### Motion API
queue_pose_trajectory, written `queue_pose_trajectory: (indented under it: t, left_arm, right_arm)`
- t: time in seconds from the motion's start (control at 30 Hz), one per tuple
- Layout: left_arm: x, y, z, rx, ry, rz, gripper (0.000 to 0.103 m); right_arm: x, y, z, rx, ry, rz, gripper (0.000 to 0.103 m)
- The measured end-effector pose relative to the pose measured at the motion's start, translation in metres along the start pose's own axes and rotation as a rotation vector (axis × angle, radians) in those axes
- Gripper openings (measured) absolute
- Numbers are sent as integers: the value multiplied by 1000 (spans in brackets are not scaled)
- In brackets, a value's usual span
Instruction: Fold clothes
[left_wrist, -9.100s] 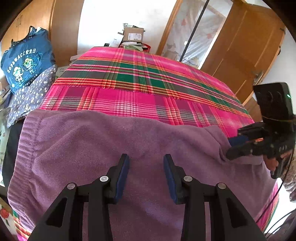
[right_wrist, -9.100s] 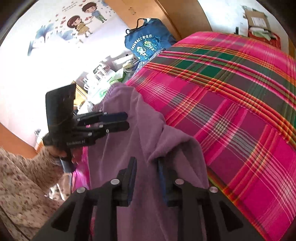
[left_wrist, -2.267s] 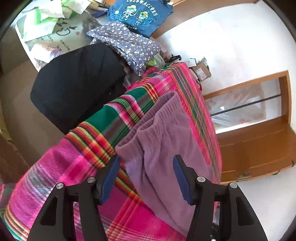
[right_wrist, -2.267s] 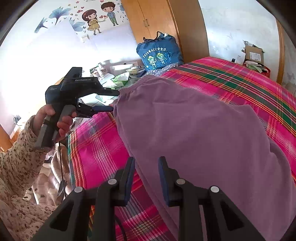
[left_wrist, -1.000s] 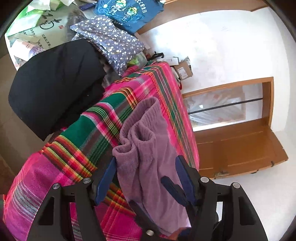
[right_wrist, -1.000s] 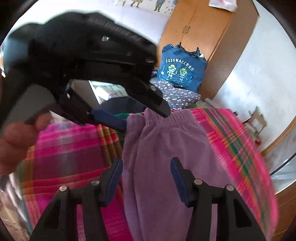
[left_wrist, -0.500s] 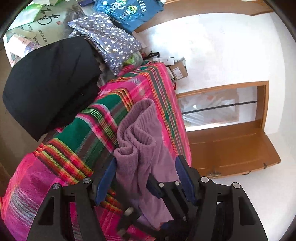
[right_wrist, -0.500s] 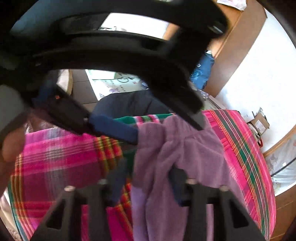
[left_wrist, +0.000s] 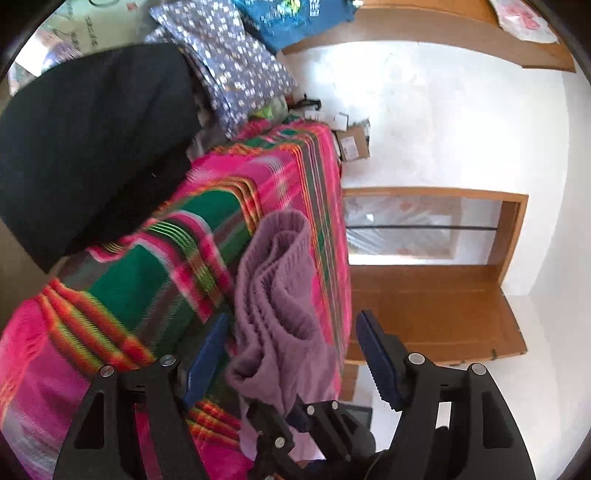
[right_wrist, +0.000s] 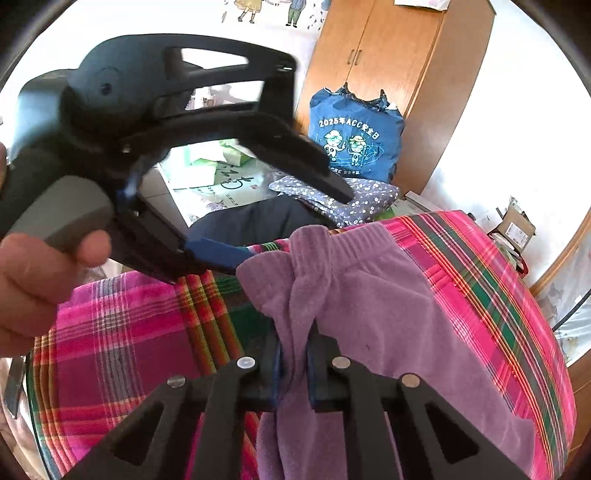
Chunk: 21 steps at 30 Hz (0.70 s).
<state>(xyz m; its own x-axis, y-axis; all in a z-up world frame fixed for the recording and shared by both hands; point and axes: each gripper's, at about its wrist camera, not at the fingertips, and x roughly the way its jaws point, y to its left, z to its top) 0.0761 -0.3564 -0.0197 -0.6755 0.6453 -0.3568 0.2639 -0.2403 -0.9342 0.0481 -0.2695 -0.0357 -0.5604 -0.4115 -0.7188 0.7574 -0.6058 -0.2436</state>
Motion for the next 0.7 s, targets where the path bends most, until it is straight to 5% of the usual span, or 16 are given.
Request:
queue_pose_trajectory:
  t: [0.47, 0.63, 0.7]
  left_arm:
    - [36, -17, 21, 53, 81, 94, 70]
    - [43, -23, 21, 81, 85, 119, 57]
    - [44, -25, 22, 98, 82, 130, 40]
  right_arm:
    - [5, -9, 0, 10, -31, 17, 11]
    - [2, -9, 1, 13, -39, 10, 11]
    - [1, -9, 1, 14, -39, 9, 11]
